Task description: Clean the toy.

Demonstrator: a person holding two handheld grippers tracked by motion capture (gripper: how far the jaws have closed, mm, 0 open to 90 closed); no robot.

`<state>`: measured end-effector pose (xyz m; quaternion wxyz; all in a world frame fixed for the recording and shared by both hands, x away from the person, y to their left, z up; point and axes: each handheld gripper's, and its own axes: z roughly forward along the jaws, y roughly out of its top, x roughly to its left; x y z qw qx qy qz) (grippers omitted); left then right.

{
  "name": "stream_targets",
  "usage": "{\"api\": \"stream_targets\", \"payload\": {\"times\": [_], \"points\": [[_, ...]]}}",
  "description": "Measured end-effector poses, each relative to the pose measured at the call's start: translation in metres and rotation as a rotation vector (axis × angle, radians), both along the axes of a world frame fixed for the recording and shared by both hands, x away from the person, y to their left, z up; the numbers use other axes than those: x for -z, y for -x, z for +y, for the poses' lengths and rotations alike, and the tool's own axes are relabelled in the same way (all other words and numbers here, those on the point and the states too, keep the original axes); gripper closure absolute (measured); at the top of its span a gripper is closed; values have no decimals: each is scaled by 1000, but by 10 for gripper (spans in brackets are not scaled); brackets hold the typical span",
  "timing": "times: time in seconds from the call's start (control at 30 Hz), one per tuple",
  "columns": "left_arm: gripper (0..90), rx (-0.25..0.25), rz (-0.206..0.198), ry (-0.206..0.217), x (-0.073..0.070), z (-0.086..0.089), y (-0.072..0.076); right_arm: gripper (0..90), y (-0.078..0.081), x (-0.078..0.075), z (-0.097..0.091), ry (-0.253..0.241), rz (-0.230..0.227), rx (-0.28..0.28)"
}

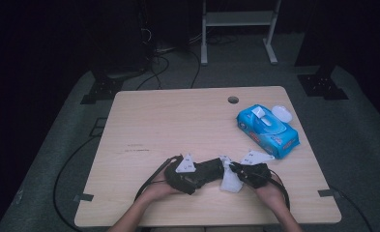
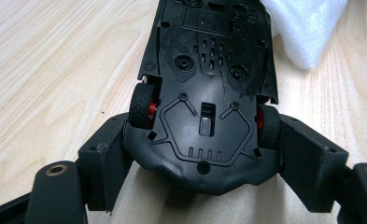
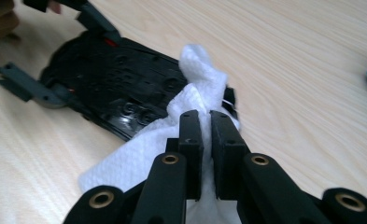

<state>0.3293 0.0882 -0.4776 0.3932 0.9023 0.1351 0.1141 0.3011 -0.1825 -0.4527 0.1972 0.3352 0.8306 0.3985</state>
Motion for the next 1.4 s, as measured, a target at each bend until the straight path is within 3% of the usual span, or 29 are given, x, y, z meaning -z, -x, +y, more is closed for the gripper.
{"api": "stream_targets", "payload": {"times": [0.07, 0.17, 0.33, 0.43, 0.53, 0.63, 0.83, 0.9, 1.03, 1.23, 1.33, 1.4], "points": [[241, 1, -5, -3, 0, 0, 0, 831, 3, 1, 7, -23, 9, -44], [241, -1, -5, -6, 0, 0, 1, 831, 5, 1, 14, 14, -6, -68], [241, -3, 4, 5, 0, 0, 0, 830, 1, -1, -5, 2, 16, 5], [241, -4, 3, 6, 0, 0, 0, 830, 2, 1, -6, -15, 13, 7], [241, -5, 2, 7, 0, 0, 0, 830, 3, 2, 5, -52, 9, -45], [241, -6, 2, 7, 0, 0, 0, 829, 4, 2, 16, 5, -9, -83], [241, -7, 3, 11, 1, 1, -1, 829, 0, -1, -6, -7, -2, 1], [241, -7, 4, 15, 1, -1, -1, 829, 1, -1, 0, -43, -9, -26], [240, -18, 0, 10, 1, -1, 0, 827, -2, 3, 26, 14, -55, -81], [240, -15, 9, 19, 1, 0, -1, 828, -9, 2, 7, 7, -51, 9], [240, -13, 5, 16, 1, -2, -1, 828, -8, 2, 10, 3, -58, 12], [240, -11, 4, 13, 0, -1, -1, 828, -8, 3, 17, -13, -64, -24]]}}
